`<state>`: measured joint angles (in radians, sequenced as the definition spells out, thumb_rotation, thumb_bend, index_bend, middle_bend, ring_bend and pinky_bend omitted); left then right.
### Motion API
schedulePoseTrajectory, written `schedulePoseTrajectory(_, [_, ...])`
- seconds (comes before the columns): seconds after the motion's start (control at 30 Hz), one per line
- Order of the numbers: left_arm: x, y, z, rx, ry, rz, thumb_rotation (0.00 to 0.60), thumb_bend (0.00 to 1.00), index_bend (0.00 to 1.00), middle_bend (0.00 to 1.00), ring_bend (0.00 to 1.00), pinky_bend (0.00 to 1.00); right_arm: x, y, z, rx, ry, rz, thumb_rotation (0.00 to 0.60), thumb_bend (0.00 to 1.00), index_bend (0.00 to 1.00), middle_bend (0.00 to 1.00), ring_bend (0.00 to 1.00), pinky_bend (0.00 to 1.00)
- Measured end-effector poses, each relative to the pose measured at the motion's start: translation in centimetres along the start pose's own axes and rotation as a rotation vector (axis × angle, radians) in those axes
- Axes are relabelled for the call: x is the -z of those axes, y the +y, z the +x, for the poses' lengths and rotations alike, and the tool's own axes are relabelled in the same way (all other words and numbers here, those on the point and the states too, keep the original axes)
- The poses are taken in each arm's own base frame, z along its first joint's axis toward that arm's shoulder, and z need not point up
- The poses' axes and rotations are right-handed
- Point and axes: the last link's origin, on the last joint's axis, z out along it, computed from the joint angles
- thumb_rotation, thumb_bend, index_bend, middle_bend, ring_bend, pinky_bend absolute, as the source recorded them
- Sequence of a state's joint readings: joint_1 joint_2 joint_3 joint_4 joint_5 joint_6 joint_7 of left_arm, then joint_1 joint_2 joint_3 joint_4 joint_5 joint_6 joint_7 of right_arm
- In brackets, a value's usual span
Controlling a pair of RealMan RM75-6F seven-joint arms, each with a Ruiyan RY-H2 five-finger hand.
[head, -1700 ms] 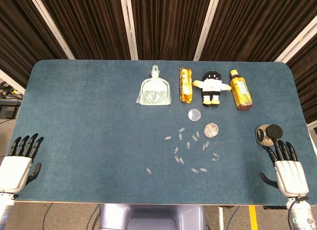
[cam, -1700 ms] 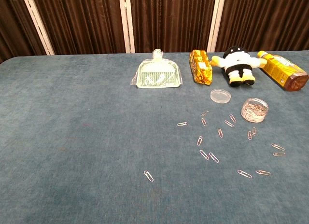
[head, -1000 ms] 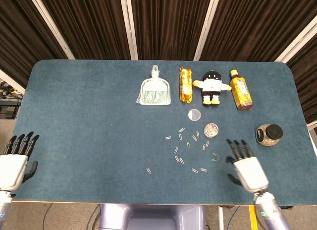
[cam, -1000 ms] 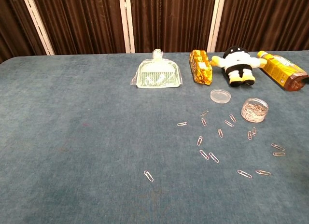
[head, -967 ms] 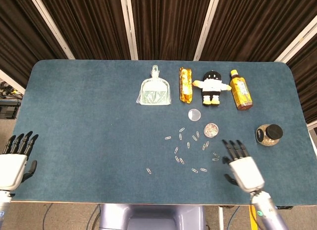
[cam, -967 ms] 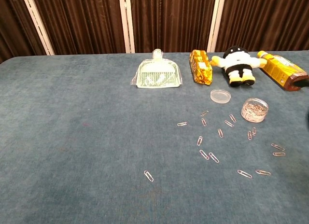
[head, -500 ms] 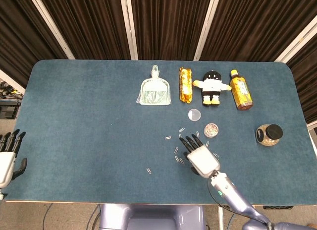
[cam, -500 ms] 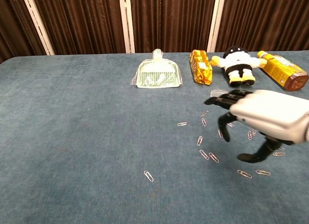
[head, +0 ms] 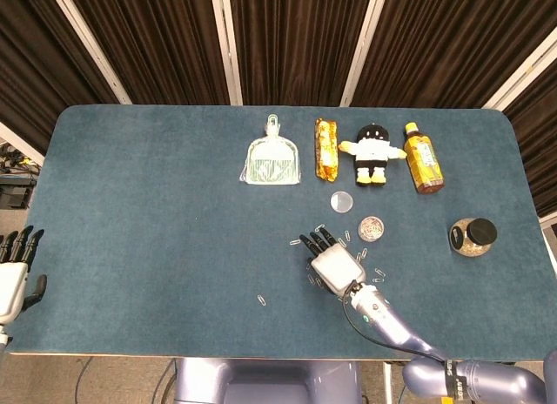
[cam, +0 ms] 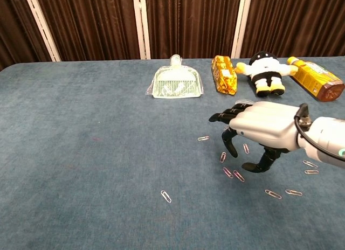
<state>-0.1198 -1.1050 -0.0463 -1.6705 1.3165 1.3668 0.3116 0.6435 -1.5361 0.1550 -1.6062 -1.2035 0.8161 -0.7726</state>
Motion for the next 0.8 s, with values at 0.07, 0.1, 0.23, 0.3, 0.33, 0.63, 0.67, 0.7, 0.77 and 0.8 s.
schedulePoseTrajectory(0.07, [-0.1, 0.0, -0.1, -0.001, -0.003, 0.003, 0.6, 0.49, 0.0, 0.0, 0.0, 0.0, -0.4, -0.1, 0.1, 0.006, -0.006, 0.003, 0.6, 0.33, 0.49, 0.0, 0.0, 0.0])
schedulePoseTrajectory(0.1, [-0.1, 0.0, -0.1, -0.001, -0.006, 0.005, 0.6, 0.49, 0.0, 0.0, 0.0, 0.0, -0.7, -0.1, 0.1, 0.009, -0.009, 0.006, 0.6, 0.33, 0.49, 0.0, 0.0, 0.0])
schedulePoseTrajectory(0.23, [-0.3, -0.1, -0.2, -0.004, -0.011, 0.01, 0.6, 0.49, 0.0, 0.0, 0.0, 0.0, -1.5, -0.4, 0.4, 0.018, -0.016, 0.015, 0.6, 0.33, 0.49, 0.0, 0.0, 0.0])
schedulePoseTrajectory(0.3, [-0.3, -0.1, -0.2, -0.005, -0.012, 0.011, 0.6, 0.49, 0.0, 0.0, 0.0, 0.0, -1.8, -0.6, 0.4, 0.025, -0.019, 0.022, 0.6, 0.33, 0.49, 0.0, 0.0, 0.0])
schedulePoseTrajectory(0.33, [-0.3, -0.1, -0.2, -0.006, -0.013, 0.012, 0.6, 0.49, 0.0, 0.0, 0.0, 0.0, -1.9, -0.7, 0.5, 0.029, -0.02, 0.025, 0.6, 0.33, 0.49, 0.0, 0.0, 0.0])
schedulePoseTrajectory(0.63, [-0.7, -0.1, -0.5, -0.012, -0.026, 0.022, 0.6, 0.49, 0.0, 0.0, 0.0, 0.0, -3.3, -0.7, 0.8, 0.039, -0.031, 0.036, 0.6, 0.33, 0.49, 0.0, 0.0, 0.0])
schedulePoseTrajectory(0.67, [-0.7, 0.0, -0.5, -0.013, -0.027, 0.022, 0.6, 0.49, 0.0, 0.0, 0.0, 0.0, -3.4, -0.7, 0.8, 0.039, -0.033, 0.037, 0.6, 0.33, 0.49, 0.0, 0.0, 0.0])
schedulePoseTrajectory(0.7, [-0.7, 0.0, -0.5, -0.014, -0.028, 0.023, 0.6, 0.49, 0.0, 0.0, 0.0, 0.0, -3.5, -0.7, 0.8, 0.04, -0.034, 0.037, 0.6, 0.33, 0.49, 0.0, 0.0, 0.0])
schedulePoseTrajectory(0.77, [-0.8, 0.0, -0.6, -0.015, -0.029, 0.024, 0.6, 0.49, 0.0, 0.0, 0.0, 0.0, -3.6, -0.6, 0.7, 0.039, -0.035, 0.037, 0.6, 0.33, 0.49, 0.0, 0.0, 0.0])
schedulePoseTrajectory(0.8, [-0.8, 0.0, -0.6, -0.016, -0.03, 0.025, 0.6, 0.49, 0.0, 0.0, 0.0, 0.0, -3.6, -0.6, 0.7, 0.039, -0.036, 0.037, 0.6, 0.33, 0.49, 0.0, 0.0, 0.0])
